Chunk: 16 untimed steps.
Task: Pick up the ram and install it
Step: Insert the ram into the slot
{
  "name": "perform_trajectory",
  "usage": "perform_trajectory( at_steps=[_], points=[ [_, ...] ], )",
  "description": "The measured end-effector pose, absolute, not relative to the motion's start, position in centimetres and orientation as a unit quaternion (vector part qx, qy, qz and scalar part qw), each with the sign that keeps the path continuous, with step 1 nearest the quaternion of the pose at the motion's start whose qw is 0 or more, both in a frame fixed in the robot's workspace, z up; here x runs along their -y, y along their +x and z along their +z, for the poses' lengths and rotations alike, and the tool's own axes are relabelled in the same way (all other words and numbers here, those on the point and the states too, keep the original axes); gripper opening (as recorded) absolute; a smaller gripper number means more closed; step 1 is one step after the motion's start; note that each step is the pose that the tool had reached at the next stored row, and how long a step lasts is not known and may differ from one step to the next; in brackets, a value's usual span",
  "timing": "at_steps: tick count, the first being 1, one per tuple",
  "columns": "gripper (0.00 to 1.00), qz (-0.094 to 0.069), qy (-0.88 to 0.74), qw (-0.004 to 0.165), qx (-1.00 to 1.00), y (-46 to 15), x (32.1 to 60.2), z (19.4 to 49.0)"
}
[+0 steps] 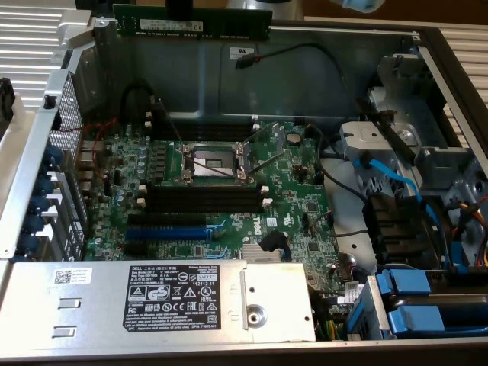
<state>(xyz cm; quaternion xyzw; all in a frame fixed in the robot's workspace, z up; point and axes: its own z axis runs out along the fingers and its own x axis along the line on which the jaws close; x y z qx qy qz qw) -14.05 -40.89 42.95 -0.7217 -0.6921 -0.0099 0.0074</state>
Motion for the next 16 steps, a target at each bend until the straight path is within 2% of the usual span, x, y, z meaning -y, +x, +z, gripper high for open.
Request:
perform_trajectory(
  at_steps=[11, 16],
  points=[
    [0.12, -0.01, -0.721, 0.007, 0.693, -14.1, 40.3, 41.9],
    [0.12, -0.01, -0.721, 0.007, 0.693, -14.1, 41.4, 41.0]
  ],
)
